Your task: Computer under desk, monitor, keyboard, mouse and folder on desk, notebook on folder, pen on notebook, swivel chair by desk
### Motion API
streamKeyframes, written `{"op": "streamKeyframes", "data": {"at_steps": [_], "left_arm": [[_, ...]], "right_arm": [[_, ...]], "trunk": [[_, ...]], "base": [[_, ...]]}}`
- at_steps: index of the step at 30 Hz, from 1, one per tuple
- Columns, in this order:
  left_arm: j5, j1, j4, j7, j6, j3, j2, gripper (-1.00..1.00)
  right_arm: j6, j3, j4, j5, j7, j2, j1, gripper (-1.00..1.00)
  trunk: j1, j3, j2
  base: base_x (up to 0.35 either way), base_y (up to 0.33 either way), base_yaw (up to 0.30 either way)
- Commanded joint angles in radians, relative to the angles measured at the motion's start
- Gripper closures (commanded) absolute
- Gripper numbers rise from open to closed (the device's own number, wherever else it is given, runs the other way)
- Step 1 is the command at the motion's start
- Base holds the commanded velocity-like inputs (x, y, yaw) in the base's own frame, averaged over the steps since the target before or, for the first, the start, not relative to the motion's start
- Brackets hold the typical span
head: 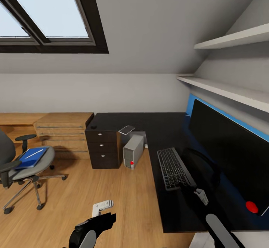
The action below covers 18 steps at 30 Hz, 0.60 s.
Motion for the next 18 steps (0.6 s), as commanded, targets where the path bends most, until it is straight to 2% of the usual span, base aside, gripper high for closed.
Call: {"op": "streamKeyframes", "data": {"at_steps": [1,7,12,18], "left_arm": [[0.01,-0.001,-0.001,0.01,0.002,-0.001,0.0,-1.0],[0.01,-0.001,-0.001,0.01,0.003,0.0,0.0,-1.0],[0.01,-0.001,-0.001,0.011,0.003,0.0,0.0,-1.0],[0.01,-0.001,-0.001,0.011,0.004,0.0,0.0,-1.0]], "right_arm": [[0.008,0.001,0.0,-0.011,0.006,-0.002,-0.001,1.0],[0.019,0.0,0.0,-0.011,0.006,-0.005,-0.001,1.0],[0.02,-0.009,0.0,-0.011,0.006,-0.005,-0.001,1.0],[0.02,-0.012,0.0,-0.012,0.006,-0.005,-0.001,1.0]], "trunk": [[0.001,-0.002,-0.001],[0.001,-0.002,-0.001],[0.001,-0.002,-0.001],[0.001,-0.002,-0.001]], "base": [[0.095,-0.049,0.0],[0.037,-0.017,0.0],[0.192,-0.103,0.0],[0.042,-0.025,0.0]]}}
